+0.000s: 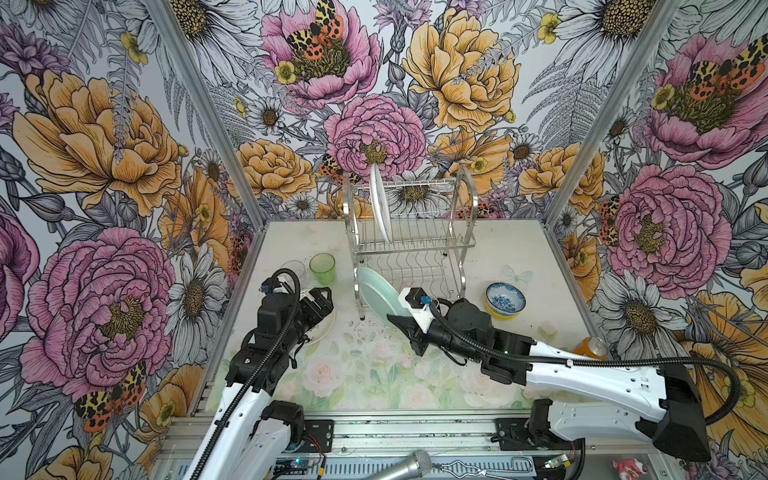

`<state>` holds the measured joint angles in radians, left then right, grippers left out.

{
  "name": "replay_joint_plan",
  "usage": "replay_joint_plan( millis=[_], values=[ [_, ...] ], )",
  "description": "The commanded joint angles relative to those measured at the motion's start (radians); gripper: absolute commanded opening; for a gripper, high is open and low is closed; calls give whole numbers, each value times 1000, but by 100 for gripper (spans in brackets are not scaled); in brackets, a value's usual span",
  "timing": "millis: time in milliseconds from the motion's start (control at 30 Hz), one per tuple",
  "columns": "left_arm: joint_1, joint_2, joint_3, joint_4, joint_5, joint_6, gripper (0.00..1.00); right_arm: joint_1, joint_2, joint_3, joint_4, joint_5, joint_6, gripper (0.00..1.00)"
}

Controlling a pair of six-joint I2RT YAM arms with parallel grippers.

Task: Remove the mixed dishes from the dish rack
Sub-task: 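Carry the plate toward the left gripper while the left gripper moves to meet it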

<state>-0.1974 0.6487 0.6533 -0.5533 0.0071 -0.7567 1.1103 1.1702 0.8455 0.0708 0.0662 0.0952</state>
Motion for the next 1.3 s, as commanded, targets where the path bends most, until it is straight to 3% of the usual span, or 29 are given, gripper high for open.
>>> replay_joint_plan(
  millis=[0,400,733,1267],
  values=[
    [10,-14,1,-4,39,-17,99,17,15,49,128,65,-47,0],
    [7,-38,12,-2,179,-175,99,98,141,102,126,245,-199,0],
    [-2,-43,2,5,212,-235,99,121,177,104,127,357,-267,0],
    [-62,-33,-4,82,265,-345,99,159,241,131,120,432,-352,0]
  ],
)
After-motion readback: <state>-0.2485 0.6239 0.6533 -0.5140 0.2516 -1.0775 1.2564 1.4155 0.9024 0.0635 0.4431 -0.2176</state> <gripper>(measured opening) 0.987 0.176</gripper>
